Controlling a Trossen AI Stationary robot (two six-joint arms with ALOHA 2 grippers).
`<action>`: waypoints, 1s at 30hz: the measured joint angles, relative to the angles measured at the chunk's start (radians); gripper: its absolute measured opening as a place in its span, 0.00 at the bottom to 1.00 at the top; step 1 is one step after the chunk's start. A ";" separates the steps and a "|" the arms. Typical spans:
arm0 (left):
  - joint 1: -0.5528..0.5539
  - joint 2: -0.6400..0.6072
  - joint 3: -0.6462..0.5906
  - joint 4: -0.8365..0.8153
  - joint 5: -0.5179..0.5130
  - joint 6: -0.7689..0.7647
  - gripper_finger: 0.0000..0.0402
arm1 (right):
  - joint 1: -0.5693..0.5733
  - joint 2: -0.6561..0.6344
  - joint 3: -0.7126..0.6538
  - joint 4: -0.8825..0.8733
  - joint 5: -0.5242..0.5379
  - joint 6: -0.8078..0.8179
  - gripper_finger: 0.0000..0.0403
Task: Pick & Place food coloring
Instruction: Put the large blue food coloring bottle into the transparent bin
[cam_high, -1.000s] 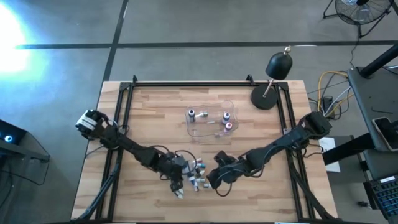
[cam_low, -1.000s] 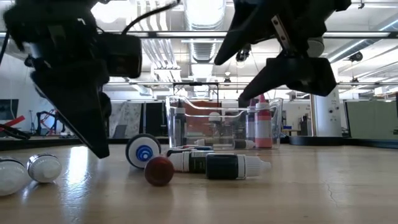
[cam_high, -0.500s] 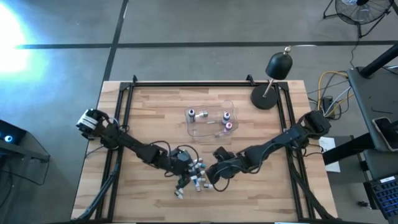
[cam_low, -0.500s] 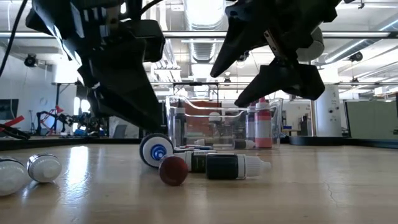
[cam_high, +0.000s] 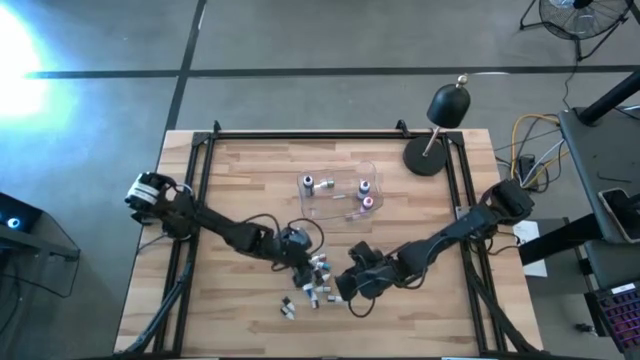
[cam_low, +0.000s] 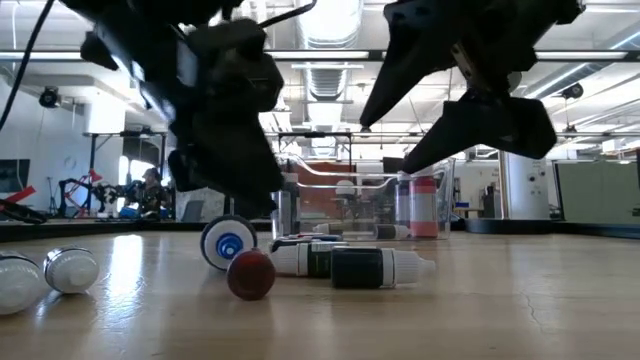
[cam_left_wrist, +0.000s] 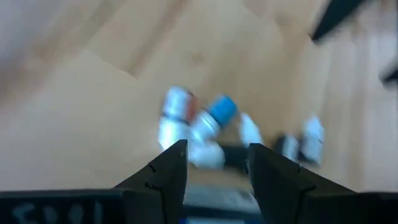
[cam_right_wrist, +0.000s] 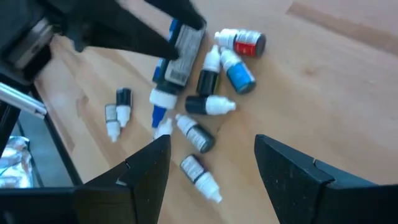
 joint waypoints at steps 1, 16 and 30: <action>-0.010 -0.001 0.000 -0.013 0.013 0.002 0.36 | 0.004 0.000 0.000 -0.001 -0.001 0.003 0.56; -0.046 -0.013 0.000 -0.312 -0.062 0.011 0.36 | 0.005 0.000 -0.003 -0.003 0.033 -0.009 0.56; -0.232 -0.229 0.000 -0.430 -0.031 0.226 0.36 | 0.006 0.000 -0.009 -0.024 0.033 -0.119 0.56</action>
